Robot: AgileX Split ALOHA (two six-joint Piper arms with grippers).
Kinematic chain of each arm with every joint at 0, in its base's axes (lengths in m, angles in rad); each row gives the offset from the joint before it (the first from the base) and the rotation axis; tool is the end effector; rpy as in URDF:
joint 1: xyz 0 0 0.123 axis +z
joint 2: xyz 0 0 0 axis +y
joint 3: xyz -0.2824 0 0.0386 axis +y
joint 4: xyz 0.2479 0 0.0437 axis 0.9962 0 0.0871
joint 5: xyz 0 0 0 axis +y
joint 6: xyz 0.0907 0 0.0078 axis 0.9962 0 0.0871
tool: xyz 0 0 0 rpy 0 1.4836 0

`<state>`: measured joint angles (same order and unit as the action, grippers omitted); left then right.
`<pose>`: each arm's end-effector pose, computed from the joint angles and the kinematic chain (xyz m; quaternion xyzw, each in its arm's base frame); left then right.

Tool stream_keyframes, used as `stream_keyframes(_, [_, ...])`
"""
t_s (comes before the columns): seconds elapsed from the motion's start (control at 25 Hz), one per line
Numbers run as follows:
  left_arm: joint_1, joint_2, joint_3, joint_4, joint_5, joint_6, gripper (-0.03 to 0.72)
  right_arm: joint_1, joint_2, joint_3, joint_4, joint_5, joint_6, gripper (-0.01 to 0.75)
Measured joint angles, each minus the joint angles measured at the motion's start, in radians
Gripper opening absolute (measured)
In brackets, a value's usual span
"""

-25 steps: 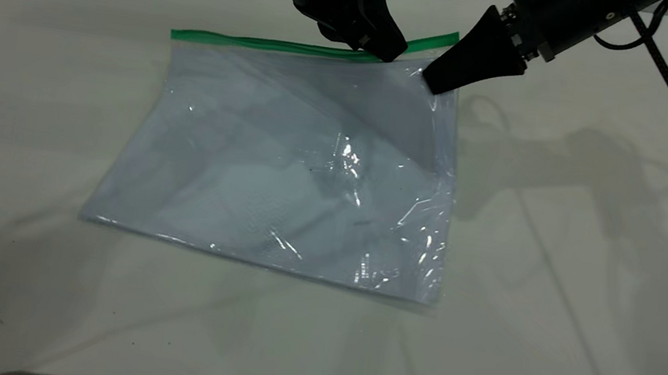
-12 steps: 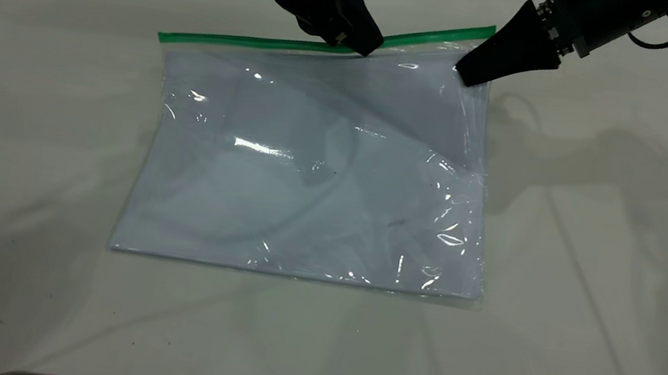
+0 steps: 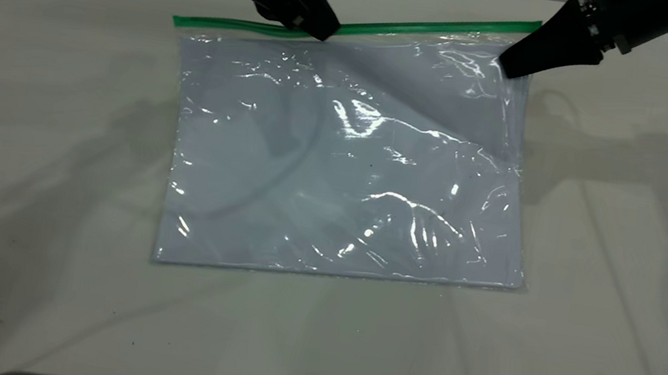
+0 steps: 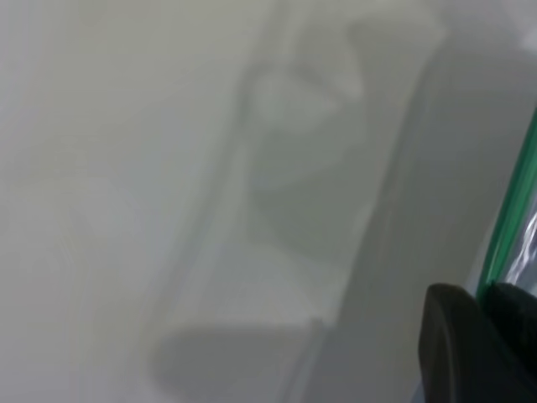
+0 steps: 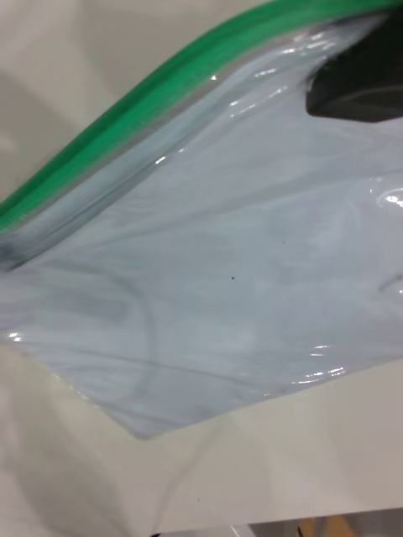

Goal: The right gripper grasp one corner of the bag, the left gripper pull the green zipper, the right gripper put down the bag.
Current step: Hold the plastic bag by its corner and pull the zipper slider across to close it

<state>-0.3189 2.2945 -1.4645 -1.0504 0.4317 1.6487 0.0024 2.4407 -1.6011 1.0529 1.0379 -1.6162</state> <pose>0.4297 -0.1768 0.0857 0.4819 0.8072 -0.1273 0.3163 0.4458 0.0693 0.0604 -0.4143 0.8110 0.3466 0.2250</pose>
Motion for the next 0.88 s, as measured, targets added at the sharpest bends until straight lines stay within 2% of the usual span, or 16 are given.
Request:
stream_keyframes(0.6, [0.127,0.001,0.0,0.008,0.022,-0.002,0.088,-0.035,0.0,0.0,-0.011,-0.037,0.0,0.035])
stream_keyframes(0.88, [0.139,0.001,0.001,0.022,0.004,-0.002,0.091,-0.037,0.0,0.0,-0.019,-0.045,0.0,0.035])
